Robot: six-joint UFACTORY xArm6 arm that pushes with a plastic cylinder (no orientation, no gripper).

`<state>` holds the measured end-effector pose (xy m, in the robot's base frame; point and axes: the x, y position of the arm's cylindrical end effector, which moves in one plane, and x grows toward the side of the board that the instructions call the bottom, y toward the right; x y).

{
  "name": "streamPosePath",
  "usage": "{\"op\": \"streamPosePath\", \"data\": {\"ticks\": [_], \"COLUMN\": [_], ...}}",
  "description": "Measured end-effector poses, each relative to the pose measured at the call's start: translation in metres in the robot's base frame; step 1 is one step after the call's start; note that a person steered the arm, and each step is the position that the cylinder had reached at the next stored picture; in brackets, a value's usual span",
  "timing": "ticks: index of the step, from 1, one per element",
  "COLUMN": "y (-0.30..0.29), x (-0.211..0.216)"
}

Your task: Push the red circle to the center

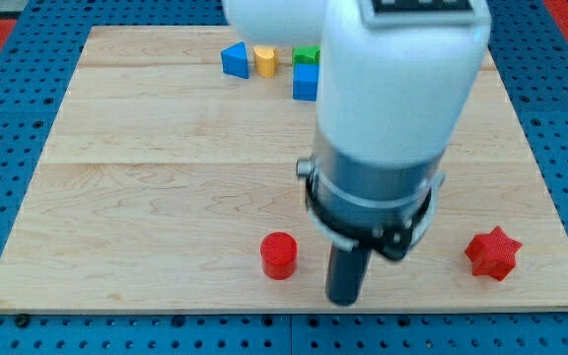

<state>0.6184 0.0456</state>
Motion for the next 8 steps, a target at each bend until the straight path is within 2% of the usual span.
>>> {"op": "streamPosePath", "data": {"ticks": [1,6,8], "y": [-0.047,-0.085,-0.072], "x": [-0.003,-0.084,-0.126]}}
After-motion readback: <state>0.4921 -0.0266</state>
